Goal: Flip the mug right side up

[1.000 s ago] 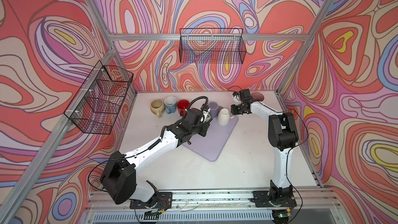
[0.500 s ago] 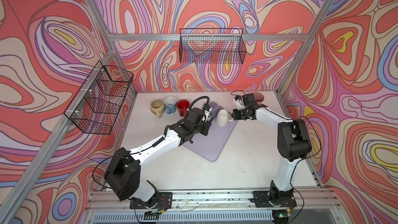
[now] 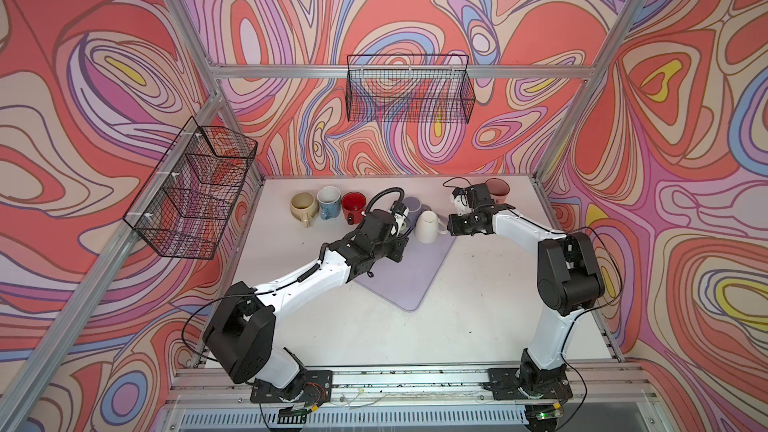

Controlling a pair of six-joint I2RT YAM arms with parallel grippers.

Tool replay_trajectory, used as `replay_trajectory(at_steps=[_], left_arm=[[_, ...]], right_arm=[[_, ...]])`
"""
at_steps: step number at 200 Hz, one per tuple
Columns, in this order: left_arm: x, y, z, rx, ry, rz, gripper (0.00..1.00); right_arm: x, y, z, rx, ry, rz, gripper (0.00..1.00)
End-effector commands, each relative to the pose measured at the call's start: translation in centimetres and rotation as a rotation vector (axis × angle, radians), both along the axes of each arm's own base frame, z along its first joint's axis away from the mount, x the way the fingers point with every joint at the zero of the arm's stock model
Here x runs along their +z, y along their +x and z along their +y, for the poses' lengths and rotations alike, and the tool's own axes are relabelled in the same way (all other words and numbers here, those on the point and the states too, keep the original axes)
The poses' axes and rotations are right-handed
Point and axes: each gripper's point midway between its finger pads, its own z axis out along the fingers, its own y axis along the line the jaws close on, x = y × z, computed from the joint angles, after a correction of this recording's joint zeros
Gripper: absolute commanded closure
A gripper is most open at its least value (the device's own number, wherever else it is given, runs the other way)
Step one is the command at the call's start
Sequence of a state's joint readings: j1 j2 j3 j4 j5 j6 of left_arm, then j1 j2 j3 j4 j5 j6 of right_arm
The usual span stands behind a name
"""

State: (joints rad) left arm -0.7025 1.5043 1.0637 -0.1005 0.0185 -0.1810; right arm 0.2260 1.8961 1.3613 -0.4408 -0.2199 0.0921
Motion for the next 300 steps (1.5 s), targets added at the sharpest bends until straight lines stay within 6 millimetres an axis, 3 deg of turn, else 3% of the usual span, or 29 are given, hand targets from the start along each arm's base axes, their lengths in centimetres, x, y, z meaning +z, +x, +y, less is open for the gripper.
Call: replay_trajectory(at_steps=[1, 36, 68, 98, 151, 208, 244, 275, 300], left_arm=[[0.3, -0.4, 0.0, 0.0, -0.028, 0.002, 0.62], [0.4, -0.6, 0.5, 0.008, -0.022, -0.004, 0.62], [0.7, -0.7, 0.9, 0.018, -0.016, -0.014, 0.62], [0.5, -0.4, 0.8, 0.019, -0.007, -0.021, 0.62], [-0.2, 0.3, -0.2, 0.017, -0.031, -0.009, 0.63], [-1.3, 0.4, 1.3, 0.087, -0.067, 0.014, 0.62], [-2.0, -0.1, 1.1, 0.057, -0.063, 0.033, 0.58], [-4.3, -0.3, 0.9, 0.048, -0.06, 0.057, 0.47], [-5.3, 0.0, 0.3, 0.06, -0.081, 0.075, 0.44]], right_arm=[[0.5, 2.2, -0.5, -0.038, -0.047, -0.034, 0.9], [-1.5, 4.5, 1.0, -0.013, 0.022, -0.004, 0.91], [-2.2, 4.3, 1.6, -0.013, 0.056, 0.011, 0.91], [-2.3, 2.1, 2.3, -0.002, 0.075, 0.031, 0.91], [-2.5, -2.6, 6.2, 0.033, 0.131, 0.074, 0.92], [-3.2, -6.3, 9.9, 0.045, 0.174, 0.135, 0.93], [-2.4, -6.3, 8.5, 0.005, 0.113, 0.114, 0.94], [0.1, -5.1, 6.7, -0.022, 0.091, 0.055, 0.93], [0.8, -4.5, 5.0, -0.052, 0.084, 0.034, 0.86]])
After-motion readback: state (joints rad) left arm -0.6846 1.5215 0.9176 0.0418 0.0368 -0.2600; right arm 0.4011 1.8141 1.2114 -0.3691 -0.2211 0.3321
